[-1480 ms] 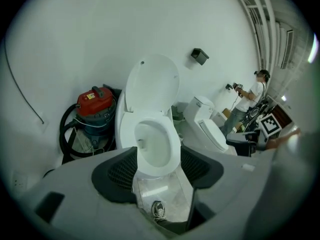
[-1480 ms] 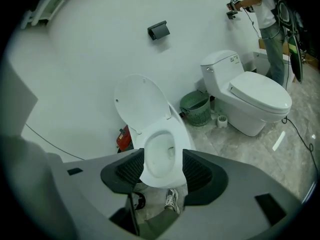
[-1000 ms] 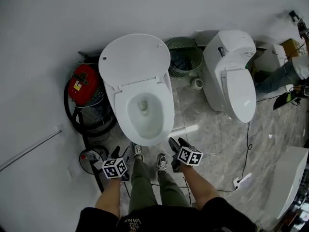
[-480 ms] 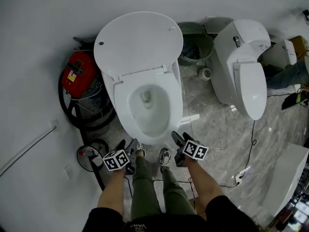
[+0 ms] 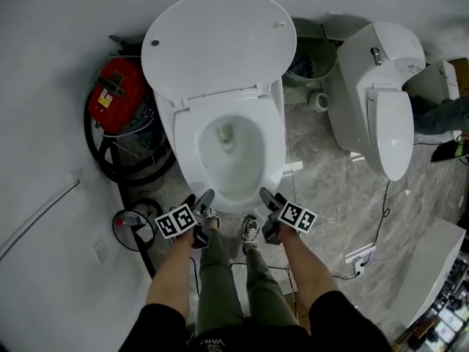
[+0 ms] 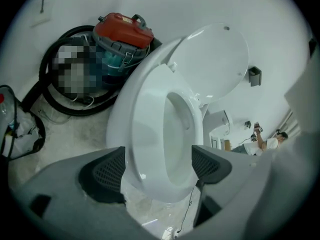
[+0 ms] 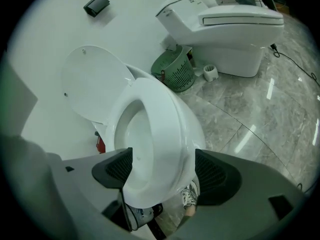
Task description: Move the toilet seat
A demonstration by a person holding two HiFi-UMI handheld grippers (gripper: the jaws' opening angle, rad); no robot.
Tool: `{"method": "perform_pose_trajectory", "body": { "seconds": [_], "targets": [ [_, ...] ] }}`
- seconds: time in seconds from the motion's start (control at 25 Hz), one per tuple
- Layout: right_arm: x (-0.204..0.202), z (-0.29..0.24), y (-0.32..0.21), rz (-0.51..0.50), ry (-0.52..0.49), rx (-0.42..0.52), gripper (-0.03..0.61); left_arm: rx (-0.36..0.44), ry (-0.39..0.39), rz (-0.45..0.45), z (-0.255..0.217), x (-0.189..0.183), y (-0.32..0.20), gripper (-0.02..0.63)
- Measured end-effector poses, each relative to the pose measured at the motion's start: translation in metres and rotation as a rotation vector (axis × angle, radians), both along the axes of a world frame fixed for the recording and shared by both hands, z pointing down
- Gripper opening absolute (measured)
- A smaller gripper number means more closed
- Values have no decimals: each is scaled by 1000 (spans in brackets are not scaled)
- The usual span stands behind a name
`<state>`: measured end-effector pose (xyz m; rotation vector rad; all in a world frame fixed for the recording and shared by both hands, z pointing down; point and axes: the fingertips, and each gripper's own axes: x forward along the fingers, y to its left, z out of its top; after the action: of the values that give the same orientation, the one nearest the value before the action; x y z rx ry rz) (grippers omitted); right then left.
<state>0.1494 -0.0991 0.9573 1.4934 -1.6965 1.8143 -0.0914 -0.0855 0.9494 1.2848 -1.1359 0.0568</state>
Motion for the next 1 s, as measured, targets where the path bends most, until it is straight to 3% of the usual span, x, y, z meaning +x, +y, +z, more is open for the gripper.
{"method": "perform_pose_trajectory", "body": {
  "seconds": [0.44,0.64,1.0],
  "targets": [
    [-13,-1,-8,22,-36,-25,373,-51,17,13,4,5,-1,419],
    [-14,-6,-8,10,-76,-26,373,-59,27,-51,6,4,-4,419],
    [-12,-41,-6,4,-182,26,380,-2,114,-81,-23,2,-3,419]
  ]
}}
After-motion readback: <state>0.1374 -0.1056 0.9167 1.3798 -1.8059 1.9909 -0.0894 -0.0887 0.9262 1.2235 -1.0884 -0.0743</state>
